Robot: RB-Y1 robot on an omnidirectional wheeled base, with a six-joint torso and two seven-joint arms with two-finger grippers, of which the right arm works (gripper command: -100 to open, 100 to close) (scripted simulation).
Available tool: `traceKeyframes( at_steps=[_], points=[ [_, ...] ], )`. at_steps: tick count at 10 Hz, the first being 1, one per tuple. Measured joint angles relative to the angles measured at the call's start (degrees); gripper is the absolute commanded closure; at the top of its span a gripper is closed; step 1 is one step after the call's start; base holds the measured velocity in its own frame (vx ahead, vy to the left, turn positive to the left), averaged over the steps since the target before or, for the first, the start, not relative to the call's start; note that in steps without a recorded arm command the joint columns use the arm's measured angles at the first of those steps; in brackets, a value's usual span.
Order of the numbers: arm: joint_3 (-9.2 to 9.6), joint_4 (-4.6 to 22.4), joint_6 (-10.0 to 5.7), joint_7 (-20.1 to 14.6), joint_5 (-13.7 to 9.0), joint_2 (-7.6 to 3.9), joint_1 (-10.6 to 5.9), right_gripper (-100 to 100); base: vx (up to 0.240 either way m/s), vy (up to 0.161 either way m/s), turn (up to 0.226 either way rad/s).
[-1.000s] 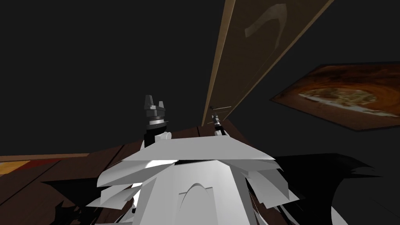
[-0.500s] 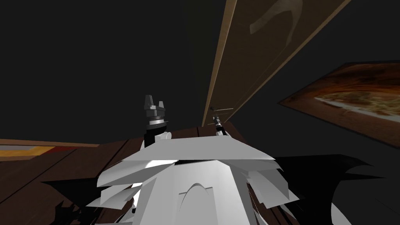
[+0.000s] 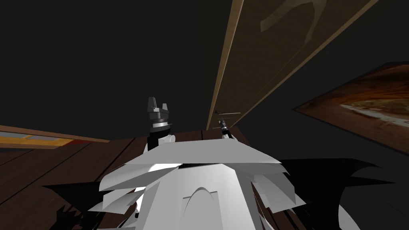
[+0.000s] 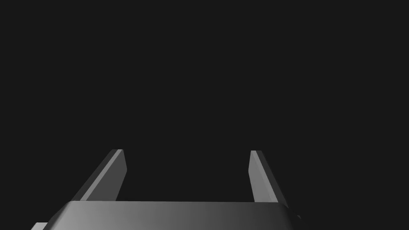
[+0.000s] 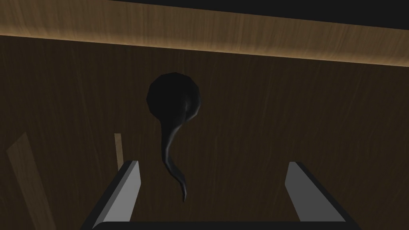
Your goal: Pull the door open
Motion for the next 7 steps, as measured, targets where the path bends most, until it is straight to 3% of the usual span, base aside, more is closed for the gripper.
traceKeyframes(
  at_steps=[5,7],
  points=[
    [1.32,6.80,-1.93,-0.31,-2.76,-2.42,-2.02,-100,0.008,-0.098,0.126],
    [1.48,7.65,-1.95,-0.10,-3.50,-2.94,-2.19,-100,0.062,-0.018,0.096]
  ],
)
